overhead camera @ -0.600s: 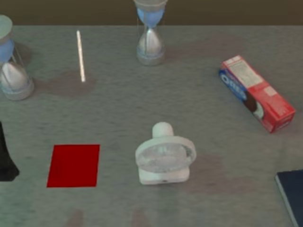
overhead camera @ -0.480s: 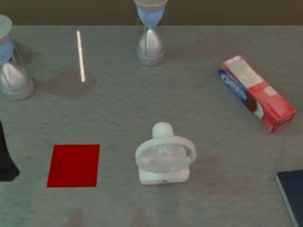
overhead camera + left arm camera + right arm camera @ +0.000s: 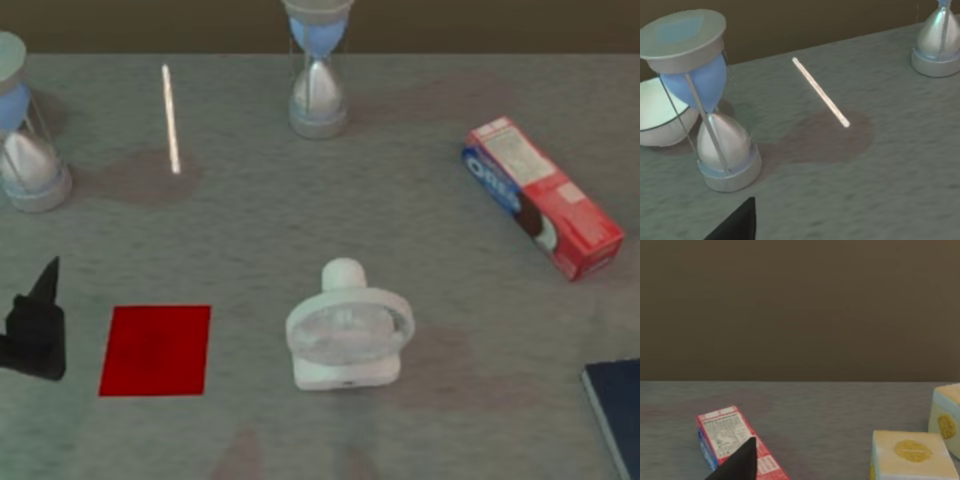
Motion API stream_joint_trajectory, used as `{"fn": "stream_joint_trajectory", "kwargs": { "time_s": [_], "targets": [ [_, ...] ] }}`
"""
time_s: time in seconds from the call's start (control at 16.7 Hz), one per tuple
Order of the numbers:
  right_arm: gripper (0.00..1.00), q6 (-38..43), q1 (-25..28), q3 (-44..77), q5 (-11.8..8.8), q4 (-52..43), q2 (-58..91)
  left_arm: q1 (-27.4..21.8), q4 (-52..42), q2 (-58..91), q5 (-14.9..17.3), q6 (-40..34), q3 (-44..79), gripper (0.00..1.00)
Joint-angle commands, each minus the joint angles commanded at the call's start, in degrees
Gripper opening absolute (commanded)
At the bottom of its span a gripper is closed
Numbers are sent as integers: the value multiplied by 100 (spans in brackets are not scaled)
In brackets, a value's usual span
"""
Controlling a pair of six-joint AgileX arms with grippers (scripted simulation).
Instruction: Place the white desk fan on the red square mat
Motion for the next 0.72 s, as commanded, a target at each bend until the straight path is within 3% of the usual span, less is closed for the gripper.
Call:
{"fn": "stream_joint_trajectory", "kwargs": {
  "time_s": [0.72],
  "targets": [
    [100, 0, 0, 0, 0, 0, 0, -2658, -4447, 6871, -1, 2128, 6409, 100]
  ]
}}
